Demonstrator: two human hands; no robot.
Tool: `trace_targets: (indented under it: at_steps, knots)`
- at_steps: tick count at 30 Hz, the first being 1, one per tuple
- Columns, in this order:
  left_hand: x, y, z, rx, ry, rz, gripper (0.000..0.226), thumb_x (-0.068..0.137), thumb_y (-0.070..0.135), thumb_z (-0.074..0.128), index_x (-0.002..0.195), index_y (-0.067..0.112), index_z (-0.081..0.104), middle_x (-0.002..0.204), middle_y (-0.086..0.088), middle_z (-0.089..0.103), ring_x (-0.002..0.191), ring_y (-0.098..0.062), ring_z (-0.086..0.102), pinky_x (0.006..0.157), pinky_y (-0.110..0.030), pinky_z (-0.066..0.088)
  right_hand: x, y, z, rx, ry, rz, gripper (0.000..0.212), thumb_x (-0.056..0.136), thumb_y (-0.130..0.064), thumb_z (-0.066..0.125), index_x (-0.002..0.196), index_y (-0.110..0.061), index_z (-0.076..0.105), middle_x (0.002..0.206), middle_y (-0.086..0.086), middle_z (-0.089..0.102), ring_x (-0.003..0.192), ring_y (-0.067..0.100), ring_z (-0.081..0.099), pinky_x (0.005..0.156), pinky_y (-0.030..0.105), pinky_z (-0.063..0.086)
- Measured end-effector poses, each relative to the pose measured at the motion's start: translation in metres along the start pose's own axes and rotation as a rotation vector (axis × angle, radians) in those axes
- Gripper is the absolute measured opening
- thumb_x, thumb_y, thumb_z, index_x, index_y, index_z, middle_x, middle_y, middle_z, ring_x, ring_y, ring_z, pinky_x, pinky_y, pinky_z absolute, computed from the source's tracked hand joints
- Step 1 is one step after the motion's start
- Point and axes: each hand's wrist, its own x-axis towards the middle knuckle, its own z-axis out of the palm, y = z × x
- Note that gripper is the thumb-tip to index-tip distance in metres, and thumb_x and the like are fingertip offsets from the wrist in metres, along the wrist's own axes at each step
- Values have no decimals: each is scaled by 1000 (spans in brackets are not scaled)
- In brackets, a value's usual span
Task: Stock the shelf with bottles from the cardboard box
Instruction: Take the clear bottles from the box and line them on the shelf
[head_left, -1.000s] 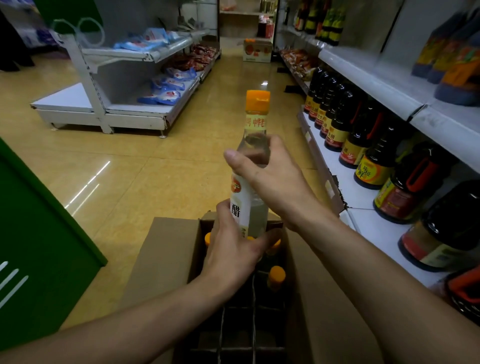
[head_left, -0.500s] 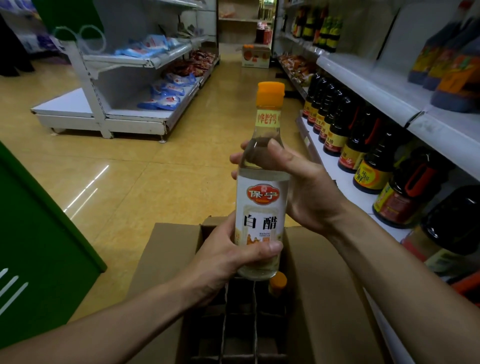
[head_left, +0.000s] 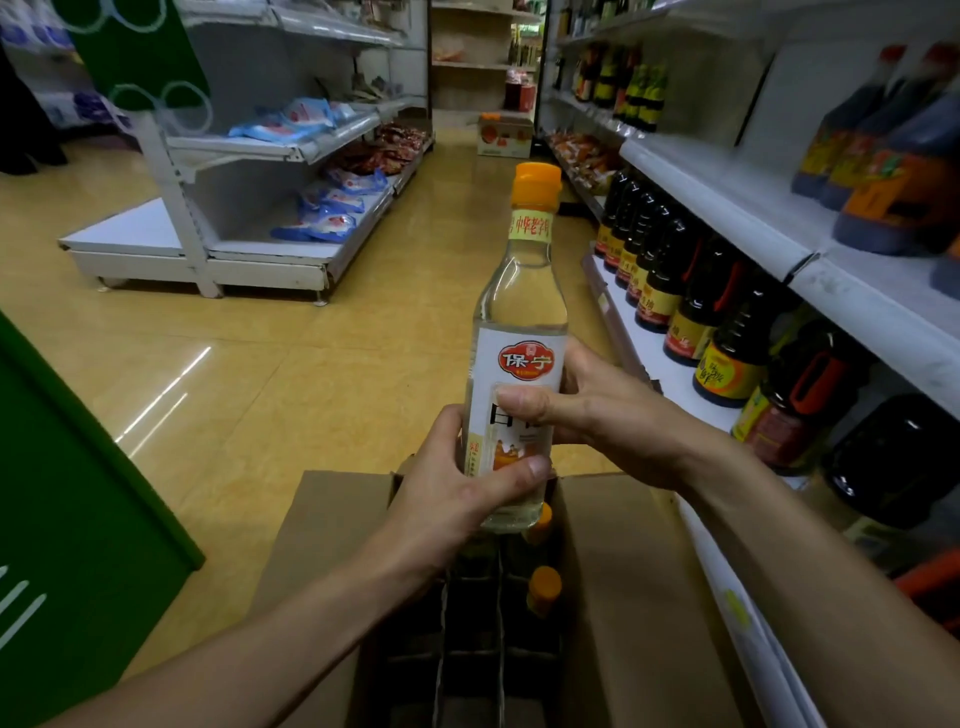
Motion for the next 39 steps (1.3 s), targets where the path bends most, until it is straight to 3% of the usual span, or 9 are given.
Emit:
trace_targets:
  at_steps: [5,10,14,21,26,31,35,39]
  knots:
    - [0,14,11,-66,1,38,55,81,47,79,127,34,54,107,15,74,100,-2,72,75,-20,60,-3,-13,-6,25,1,23,69,80,-32,79,141,-29,46,126,-1,71,117,17,70,103,50,55]
    - [1,22,18,-110,32,76,55,79,46,72,129,32,54,110,10,73,102,-3,71,74,-18,58,-2,-22,-13,11,-36,58,75,79,-38,82,142,-35,42,124,-6,72,116,14,70,101,48,56]
    - [5,36,23,-115,39,94,50,82,44,78,126,33,55,108,13,73,101,-4,72,75,-18,58,-6,-39,-23,12,-35,60,74,79,-34,78,144,-37,41,125,-7,71,116,13,69,101,48,57]
    - [3,103,25,-137,2,44,52,79,37,75,127,33,57,113,13,74,105,-6,71,79,-18,57,-17,-112,-41,2,-12,96,68,80,-32,78,139,-39,45,120,-9,72,114,14,71,97,49,59]
    - [1,213,9,-147,-21,21,63,71,49,77,128,31,58,118,2,74,110,-16,71,91,-39,59,-21,-217,-57,19,34,81,71,77,-35,80,139,-39,45,120,-11,72,113,8,70,92,38,61]
    - [-2,348,1,-130,-56,29,59,72,51,76,127,36,60,122,5,73,115,-13,69,95,-39,56,-32,-345,-78,-21,154,41,59,80,-33,84,131,-41,54,117,-16,73,112,1,68,95,28,58]
    - [-4,459,-1,-135,-84,51,53,72,52,76,122,44,62,121,8,73,113,-11,70,94,-36,57,-44,-447,-95,-17,258,7,56,82,-35,84,130,-42,55,119,-12,73,114,7,68,100,40,56]
    - [-4,565,-1,-142,-135,82,56,76,50,75,128,38,59,122,7,73,113,-11,70,89,-30,58,-58,-545,-111,-19,352,-17,49,83,-42,82,126,-40,58,117,-14,74,108,3,71,94,36,59]
